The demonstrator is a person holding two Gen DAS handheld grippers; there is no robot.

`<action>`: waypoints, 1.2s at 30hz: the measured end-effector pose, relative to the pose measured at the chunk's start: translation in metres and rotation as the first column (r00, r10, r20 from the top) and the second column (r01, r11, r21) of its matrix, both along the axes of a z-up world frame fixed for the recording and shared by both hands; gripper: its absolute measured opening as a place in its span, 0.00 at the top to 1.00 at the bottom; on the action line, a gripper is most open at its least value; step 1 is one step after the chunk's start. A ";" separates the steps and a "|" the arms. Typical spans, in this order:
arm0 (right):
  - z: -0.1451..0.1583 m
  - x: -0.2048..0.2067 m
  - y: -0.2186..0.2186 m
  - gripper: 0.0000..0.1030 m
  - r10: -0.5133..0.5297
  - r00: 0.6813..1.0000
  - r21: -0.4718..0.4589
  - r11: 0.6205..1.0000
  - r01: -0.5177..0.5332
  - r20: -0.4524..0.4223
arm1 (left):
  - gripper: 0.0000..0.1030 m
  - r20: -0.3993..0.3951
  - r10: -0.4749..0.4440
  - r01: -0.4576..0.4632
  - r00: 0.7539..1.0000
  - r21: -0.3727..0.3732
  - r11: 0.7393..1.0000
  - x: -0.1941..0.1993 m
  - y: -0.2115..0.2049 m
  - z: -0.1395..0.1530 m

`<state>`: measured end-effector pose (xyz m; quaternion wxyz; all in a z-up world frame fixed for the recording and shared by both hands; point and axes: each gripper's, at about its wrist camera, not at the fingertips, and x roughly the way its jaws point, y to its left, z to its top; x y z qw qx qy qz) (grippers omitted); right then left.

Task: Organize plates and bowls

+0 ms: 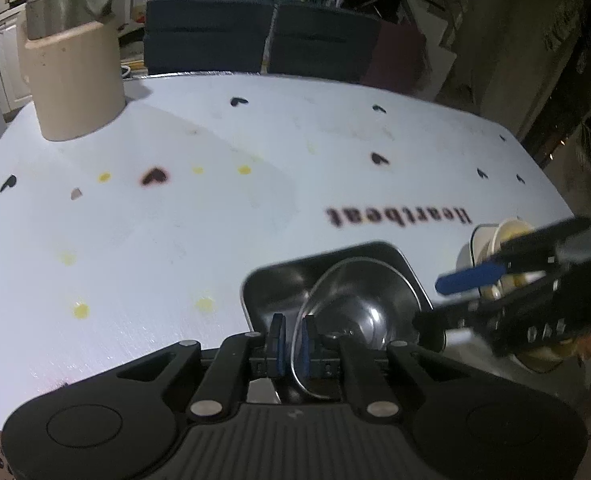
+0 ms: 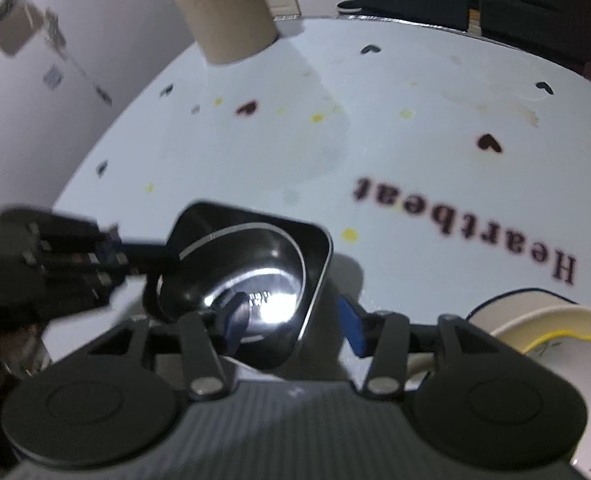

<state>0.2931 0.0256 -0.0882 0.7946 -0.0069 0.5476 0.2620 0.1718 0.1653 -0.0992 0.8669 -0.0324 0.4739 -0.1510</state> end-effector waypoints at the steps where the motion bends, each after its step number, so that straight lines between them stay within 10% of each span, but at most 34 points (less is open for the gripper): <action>1: -0.002 -0.001 0.001 0.46 0.008 1.000 -0.012 1.000 -0.008 -0.002 | 0.89 0.004 0.008 -0.008 1.000 -0.001 1.000 0.001 0.002 0.001; 22: -0.009 -0.013 0.006 0.54 0.157 0.988 -0.079 0.984 -0.157 -0.008 | 0.87 -0.064 0.041 -0.039 0.997 0.037 0.999 0.017 0.009 -0.023; 36: -0.019 0.018 -0.012 0.89 -0.081 0.995 0.058 0.995 0.084 -0.062 | 0.87 -0.101 -0.002 0.006 0.995 0.040 0.999 0.012 0.004 -0.027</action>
